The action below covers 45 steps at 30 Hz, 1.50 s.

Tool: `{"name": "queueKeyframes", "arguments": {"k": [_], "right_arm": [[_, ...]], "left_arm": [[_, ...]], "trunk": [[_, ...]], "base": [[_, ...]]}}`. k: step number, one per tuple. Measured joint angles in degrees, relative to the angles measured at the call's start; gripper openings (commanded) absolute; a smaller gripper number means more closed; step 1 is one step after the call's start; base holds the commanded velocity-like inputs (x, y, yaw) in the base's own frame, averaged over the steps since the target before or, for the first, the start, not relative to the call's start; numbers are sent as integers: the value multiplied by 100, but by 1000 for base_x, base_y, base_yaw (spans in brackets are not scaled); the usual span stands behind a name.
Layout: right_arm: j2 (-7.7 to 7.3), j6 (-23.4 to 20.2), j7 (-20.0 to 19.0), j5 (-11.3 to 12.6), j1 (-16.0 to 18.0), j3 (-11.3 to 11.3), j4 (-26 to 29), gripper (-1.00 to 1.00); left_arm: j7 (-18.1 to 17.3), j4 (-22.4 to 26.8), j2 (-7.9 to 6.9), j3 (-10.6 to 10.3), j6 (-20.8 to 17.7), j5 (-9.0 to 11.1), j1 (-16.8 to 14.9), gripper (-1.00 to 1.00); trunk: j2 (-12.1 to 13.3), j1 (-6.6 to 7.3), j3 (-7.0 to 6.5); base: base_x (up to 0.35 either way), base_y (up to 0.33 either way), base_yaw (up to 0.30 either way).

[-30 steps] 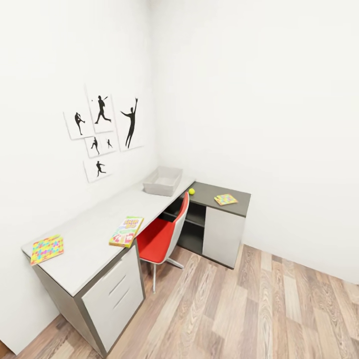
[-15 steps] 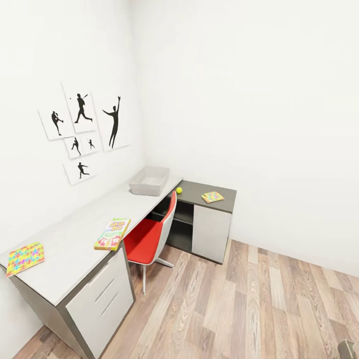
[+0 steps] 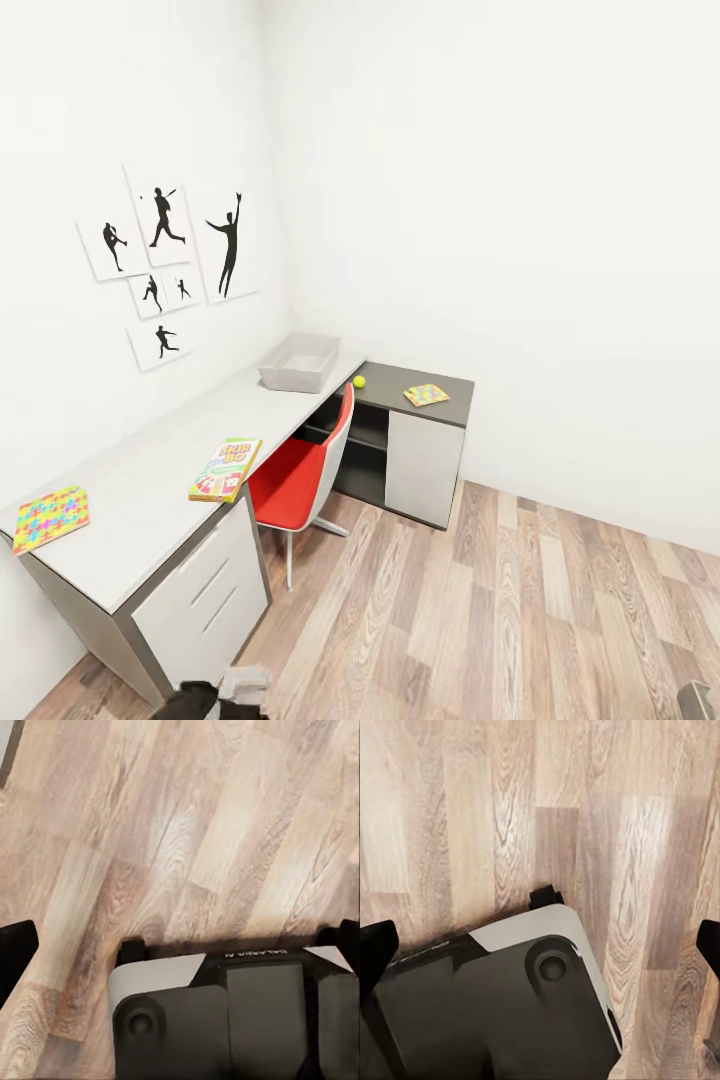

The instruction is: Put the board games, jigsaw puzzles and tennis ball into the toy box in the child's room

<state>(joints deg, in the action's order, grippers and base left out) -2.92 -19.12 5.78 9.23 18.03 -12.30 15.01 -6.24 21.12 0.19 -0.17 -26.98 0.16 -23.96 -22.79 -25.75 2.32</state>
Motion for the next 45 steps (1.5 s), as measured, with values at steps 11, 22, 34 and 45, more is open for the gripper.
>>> {"name": "queueKeyframes", "arguments": {"k": [11,22,34,45], "right_arm": [[173,-2635,-25,130,179,-30,3081,100],[395,-3892,-11,174,187,39,5162,100],[407,-3998,-6,200,322,-8,5401,100],[412,-4007,-12,211,510,-24,5528,100]], "left_arm": [[-1255,3511,-11,33,-3024,24,-252,100],[-1459,4394,-23,24,-3272,-11,-246,100],[-1469,4612,-15,34,-3273,-3,-245,100],[-1469,4868,-14,32,-3274,1,-244,100]], "trunk": [[0,1,1],[1,1,13],[1,0,105],[0,2,151]], "base": [[0,0,0],[0,0,-24],[0,0,-111],[77,0,-60]]}}
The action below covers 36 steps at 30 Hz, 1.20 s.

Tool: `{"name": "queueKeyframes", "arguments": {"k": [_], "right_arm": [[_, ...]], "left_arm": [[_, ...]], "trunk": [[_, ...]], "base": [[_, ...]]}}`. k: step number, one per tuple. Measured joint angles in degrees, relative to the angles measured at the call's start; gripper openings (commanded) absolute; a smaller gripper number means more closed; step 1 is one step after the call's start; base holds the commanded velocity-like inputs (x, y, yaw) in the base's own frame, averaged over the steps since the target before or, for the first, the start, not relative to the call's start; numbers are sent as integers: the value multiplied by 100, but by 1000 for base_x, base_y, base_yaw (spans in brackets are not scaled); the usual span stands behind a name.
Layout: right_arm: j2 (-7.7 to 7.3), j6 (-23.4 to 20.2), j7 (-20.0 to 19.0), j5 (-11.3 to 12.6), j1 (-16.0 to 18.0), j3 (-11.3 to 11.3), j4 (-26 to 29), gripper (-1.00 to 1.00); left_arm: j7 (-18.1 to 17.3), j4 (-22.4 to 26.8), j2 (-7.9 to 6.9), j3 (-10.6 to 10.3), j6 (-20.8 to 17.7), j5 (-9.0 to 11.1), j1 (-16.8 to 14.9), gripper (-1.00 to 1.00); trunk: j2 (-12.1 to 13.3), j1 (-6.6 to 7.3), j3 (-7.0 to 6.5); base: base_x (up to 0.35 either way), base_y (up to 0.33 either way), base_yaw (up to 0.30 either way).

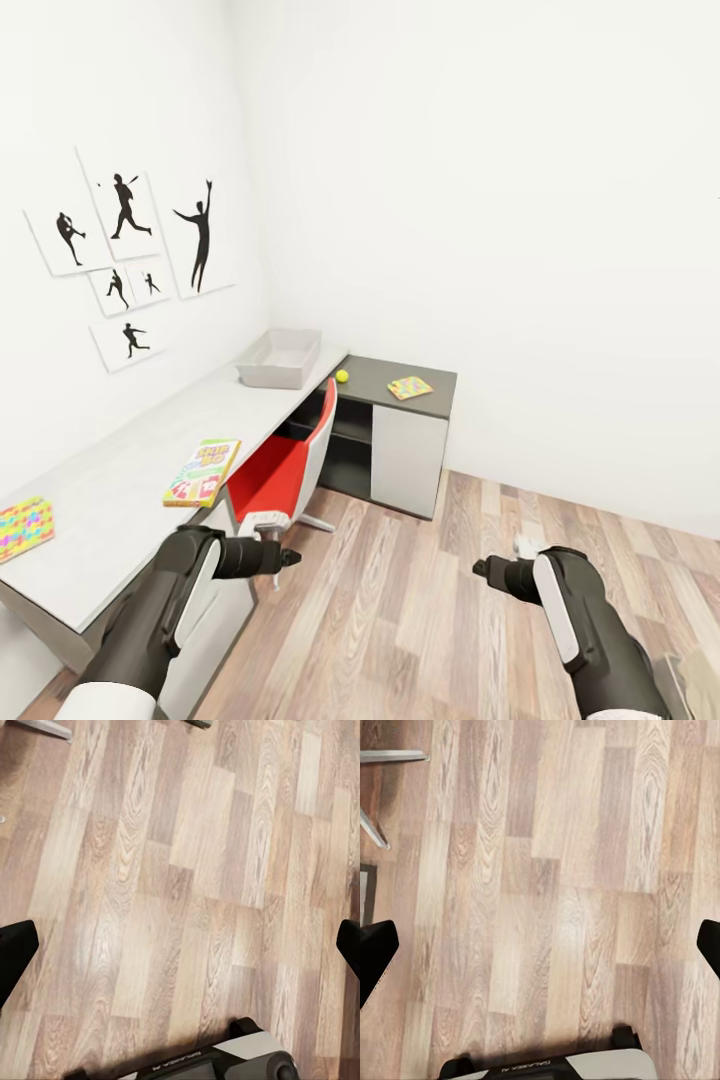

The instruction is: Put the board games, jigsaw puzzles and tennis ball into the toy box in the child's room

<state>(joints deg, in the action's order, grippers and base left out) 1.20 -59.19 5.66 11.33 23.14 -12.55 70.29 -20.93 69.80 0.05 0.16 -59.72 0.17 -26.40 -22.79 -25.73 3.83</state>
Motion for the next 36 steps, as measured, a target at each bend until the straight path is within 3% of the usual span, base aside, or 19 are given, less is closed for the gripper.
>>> {"name": "queueKeyframes", "arguments": {"k": [6,11,15,25,36], "right_arm": [[-3,-44,-1,0,52,5,171,100],[15,-61,-1,-1,47,72,956,100],[43,-61,-1,-1,17,145,1239,100],[67,-61,-1,7,-5,178,1369,100],[66,-61,-1,-1,-35,184,1421,100]], "left_arm": [[5,25,-8,11,0,0,0,100],[2,36,-2,6,0,0,0,100],[5,44,-8,13,0,0,0,100],[0,496,-85,225,1,0,22,100],[-181,964,-109,293,3,33,74,100]], "trunk": [[0,1,2],[-1,2,2],[0,1,3],[0,0,2],[0,-1,2]], "base": [[272,0,-3],[310,0,0],[274,0,0],[170,0,0],[60,0,0]]}}
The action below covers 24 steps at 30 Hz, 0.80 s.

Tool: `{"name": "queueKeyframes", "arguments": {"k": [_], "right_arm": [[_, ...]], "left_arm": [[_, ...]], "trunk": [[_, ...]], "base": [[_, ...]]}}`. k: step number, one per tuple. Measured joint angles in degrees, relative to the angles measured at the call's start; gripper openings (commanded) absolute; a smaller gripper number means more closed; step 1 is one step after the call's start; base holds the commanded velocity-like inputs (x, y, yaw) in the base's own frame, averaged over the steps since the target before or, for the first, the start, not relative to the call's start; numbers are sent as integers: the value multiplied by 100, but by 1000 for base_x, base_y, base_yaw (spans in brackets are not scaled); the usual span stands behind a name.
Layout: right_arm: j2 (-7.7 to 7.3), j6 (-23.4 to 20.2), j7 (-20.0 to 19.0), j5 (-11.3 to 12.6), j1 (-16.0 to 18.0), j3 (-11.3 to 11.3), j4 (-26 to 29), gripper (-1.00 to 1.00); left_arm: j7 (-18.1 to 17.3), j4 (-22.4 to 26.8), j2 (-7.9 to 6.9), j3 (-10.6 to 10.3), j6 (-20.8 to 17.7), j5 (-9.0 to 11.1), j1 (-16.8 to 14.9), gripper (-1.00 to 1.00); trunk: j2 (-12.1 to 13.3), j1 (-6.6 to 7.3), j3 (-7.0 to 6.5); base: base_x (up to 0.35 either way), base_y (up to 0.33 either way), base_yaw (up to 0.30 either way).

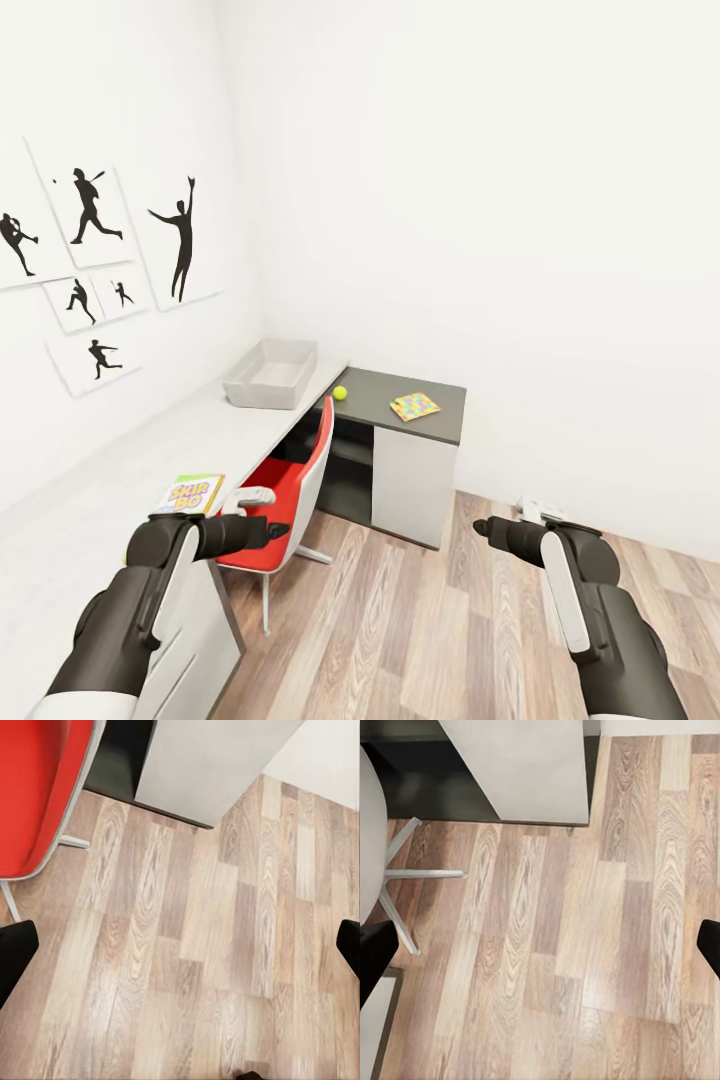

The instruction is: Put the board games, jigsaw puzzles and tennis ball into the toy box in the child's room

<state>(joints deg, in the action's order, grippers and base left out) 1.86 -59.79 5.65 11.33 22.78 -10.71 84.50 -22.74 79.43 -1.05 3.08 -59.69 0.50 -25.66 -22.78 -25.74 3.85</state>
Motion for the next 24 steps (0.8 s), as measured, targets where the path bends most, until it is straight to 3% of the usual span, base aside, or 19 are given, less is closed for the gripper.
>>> {"name": "queueKeyframes", "arguments": {"k": [6,10,24], "right_arm": [[1,0,0,2,-8,6,8,100],[3,0,0,1,-8,10,7,100],[4,-1,0,0,-8,5,3,100]], "left_arm": [[-580,74,-29,283,4,-14,5,100],[-790,83,-82,470,5,-18,5,100],[-872,81,-104,555,6,-19,6,100]], "trunk": [[-1,2,0],[-1,3,0],[-1,3,0]], "base": [[96,0,0],[277,0,0],[323,-36,2]]}}
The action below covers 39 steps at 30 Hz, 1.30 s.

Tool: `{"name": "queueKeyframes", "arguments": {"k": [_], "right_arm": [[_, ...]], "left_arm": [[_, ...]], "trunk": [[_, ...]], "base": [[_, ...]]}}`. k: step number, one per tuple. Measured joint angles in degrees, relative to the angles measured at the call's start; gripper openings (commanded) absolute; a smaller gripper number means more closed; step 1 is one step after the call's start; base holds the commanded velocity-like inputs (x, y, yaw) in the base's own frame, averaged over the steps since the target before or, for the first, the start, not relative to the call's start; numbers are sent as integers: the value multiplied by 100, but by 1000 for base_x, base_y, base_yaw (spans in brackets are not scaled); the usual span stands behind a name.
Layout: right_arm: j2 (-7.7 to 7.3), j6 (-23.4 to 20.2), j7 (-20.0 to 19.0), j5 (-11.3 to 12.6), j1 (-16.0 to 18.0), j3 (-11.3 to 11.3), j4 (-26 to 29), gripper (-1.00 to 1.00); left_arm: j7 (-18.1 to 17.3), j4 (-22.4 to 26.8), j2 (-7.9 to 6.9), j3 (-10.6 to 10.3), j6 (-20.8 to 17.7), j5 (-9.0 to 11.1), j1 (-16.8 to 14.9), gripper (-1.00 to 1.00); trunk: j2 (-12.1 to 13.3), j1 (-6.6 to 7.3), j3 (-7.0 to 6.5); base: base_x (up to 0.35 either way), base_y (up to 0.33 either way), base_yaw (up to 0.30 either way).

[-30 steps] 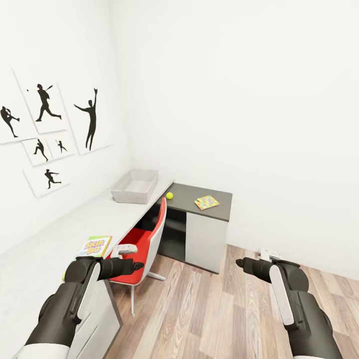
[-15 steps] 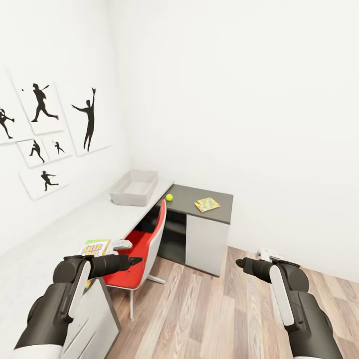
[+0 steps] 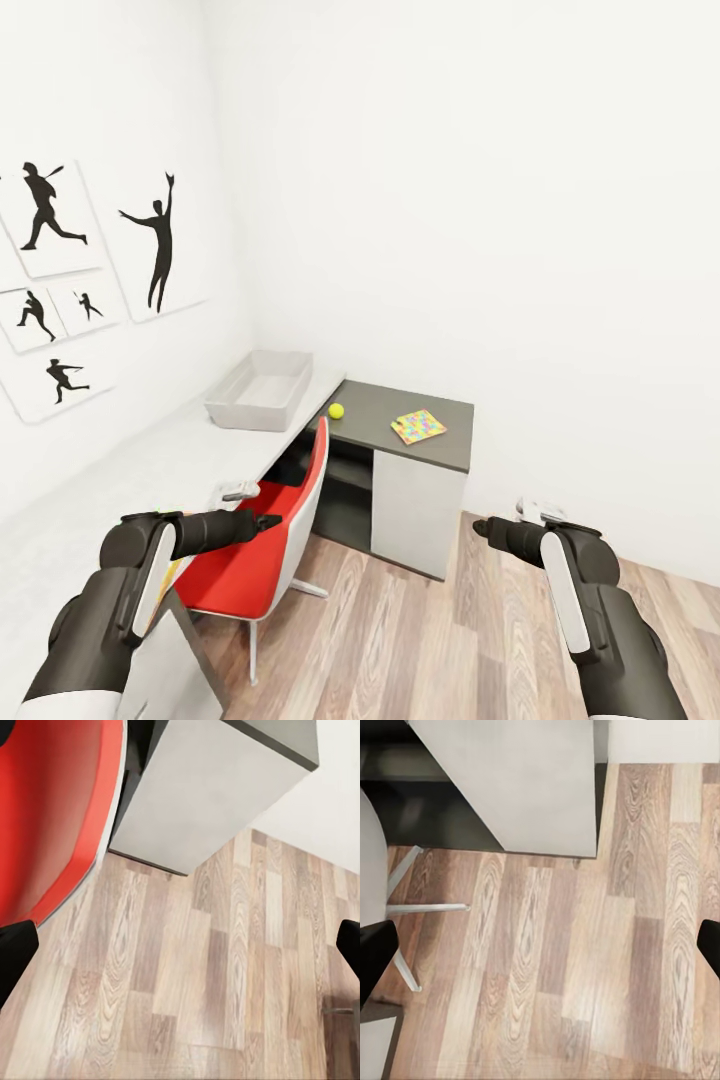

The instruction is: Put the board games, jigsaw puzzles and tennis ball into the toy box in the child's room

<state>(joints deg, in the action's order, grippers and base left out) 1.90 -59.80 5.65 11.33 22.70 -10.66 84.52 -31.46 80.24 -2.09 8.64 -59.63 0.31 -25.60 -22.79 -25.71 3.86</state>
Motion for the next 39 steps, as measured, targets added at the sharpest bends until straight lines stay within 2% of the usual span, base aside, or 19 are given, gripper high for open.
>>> {"name": "queueKeyframes", "arguments": {"k": [13,24,29,39], "right_arm": [[-5,1,0,-1,1,-6,-4,100],[-9,0,0,0,0,-33,-2,100],[-9,0,0,-1,0,-41,-2,100],[-8,0,0,0,0,-20,-1,100]], "left_arm": [[0,3,-3,15,-2,-8,1,100],[0,5,-4,23,-1,-7,0,100],[0,6,-10,99,-1,-8,0,100],[-1,5,-12,130,0,-15,0,100]], "trunk": [[0,0,-8],[1,-3,-11],[0,-3,-11],[0,-1,-11]], "base": [[314,-78,170],[54,-2,26],[25,-10,2],[201,-148,0]]}}
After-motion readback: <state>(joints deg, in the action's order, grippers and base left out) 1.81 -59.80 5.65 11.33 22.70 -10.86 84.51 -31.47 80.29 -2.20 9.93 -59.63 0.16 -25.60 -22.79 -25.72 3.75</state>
